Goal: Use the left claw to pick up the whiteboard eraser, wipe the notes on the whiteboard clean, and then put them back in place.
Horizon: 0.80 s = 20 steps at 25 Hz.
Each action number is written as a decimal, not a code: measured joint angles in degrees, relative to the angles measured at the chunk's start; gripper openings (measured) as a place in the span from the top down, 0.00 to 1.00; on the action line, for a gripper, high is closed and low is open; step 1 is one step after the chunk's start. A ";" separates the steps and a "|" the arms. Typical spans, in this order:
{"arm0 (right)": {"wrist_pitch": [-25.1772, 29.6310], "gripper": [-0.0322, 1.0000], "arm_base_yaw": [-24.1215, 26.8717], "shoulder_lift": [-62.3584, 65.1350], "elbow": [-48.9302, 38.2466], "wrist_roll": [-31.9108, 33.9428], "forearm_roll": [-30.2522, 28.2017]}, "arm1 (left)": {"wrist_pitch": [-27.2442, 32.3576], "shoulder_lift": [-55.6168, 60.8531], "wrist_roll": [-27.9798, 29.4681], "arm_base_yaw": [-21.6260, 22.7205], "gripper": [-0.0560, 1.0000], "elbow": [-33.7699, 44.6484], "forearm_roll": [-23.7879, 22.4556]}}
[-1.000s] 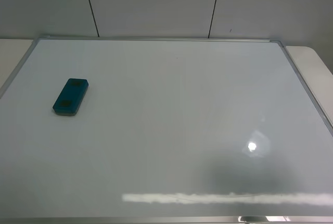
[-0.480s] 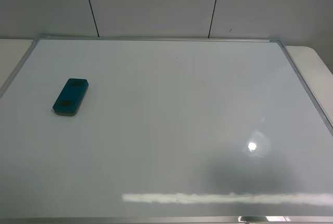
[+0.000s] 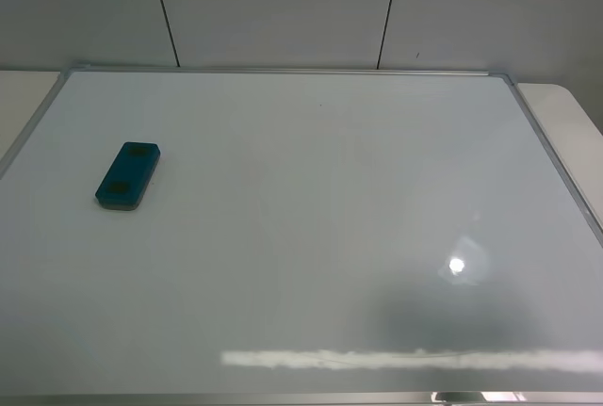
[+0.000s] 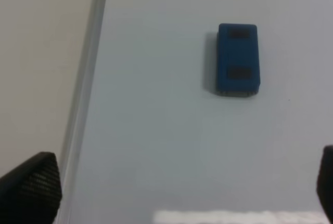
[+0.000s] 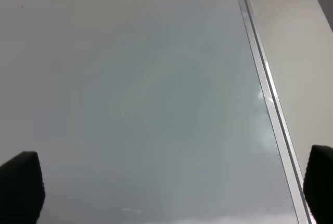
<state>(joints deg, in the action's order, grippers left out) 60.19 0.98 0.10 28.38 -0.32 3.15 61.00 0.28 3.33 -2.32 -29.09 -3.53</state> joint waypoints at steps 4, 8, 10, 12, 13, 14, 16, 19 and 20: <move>0.00 0.01 0.00 0.00 0.00 0.00 0.00 | -0.01 0.00 0.00 0.00 0.01 0.00 0.00; 0.00 0.01 0.00 0.00 0.00 0.00 0.00 | -0.06 0.00 0.00 0.00 0.01 0.00 0.00; 0.00 0.01 0.00 0.00 0.00 0.00 0.00 | -0.06 0.00 0.00 0.00 0.01 0.00 0.00; 0.00 0.01 0.00 0.00 0.00 0.00 0.00 | -0.06 0.00 -0.06 0.00 0.01 0.00 0.00; 0.00 0.01 0.00 0.00 0.00 0.00 0.00 | -0.06 0.00 -0.06 0.00 0.01 0.00 0.00; 0.00 0.01 0.00 0.00 0.00 0.00 0.00 | -0.06 0.00 -0.06 0.00 0.01 0.00 0.00; 0.00 0.01 0.00 0.00 0.00 0.00 0.00 | -0.06 0.00 -0.06 0.00 0.01 0.00 0.00; 0.00 0.01 0.00 0.00 0.00 0.00 0.00 | -0.06 0.00 -0.06 0.00 0.01 0.00 0.00; 0.00 0.01 0.00 0.00 0.00 0.00 0.00 | -0.06 0.00 -0.06 0.00 0.01 0.00 0.00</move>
<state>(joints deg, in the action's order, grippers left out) 60.19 0.98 0.10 28.38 -0.32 3.15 60.93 0.28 3.27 -2.32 -29.09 -3.53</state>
